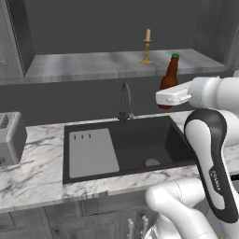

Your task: Get the candle and the beer from the cabinet and move them to the dining counter.

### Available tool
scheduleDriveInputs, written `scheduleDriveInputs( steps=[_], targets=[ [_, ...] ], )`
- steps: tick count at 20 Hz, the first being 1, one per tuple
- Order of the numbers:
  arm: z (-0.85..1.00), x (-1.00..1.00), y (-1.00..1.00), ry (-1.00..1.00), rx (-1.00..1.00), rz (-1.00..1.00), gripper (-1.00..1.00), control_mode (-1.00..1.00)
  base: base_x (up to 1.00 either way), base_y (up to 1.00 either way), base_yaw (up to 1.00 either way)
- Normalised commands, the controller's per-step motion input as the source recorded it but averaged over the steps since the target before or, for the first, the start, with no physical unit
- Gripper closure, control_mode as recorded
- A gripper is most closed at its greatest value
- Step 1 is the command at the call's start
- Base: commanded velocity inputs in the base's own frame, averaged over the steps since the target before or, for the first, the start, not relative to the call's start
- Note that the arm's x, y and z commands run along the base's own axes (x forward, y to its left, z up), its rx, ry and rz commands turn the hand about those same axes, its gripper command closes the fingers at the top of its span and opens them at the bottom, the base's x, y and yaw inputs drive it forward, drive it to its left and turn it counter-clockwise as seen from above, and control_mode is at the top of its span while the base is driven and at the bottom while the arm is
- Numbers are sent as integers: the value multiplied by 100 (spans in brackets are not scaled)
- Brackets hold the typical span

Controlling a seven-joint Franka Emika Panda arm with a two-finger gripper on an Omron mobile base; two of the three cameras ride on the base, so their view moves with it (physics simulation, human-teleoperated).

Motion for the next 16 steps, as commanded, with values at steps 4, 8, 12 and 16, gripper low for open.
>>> scheduleDriveInputs(
  steps=[4,8,12,16],
  targets=[
    [0,0,0,0,0,0,100,-100,0,0,0],
    [0,0,0,0,0,0,100,-100,0,0,0],
    [0,0,0,0,0,0,100,-100,0,0,0],
    [0,0,0,0,0,0,100,100,0,0,0]
  ],
)
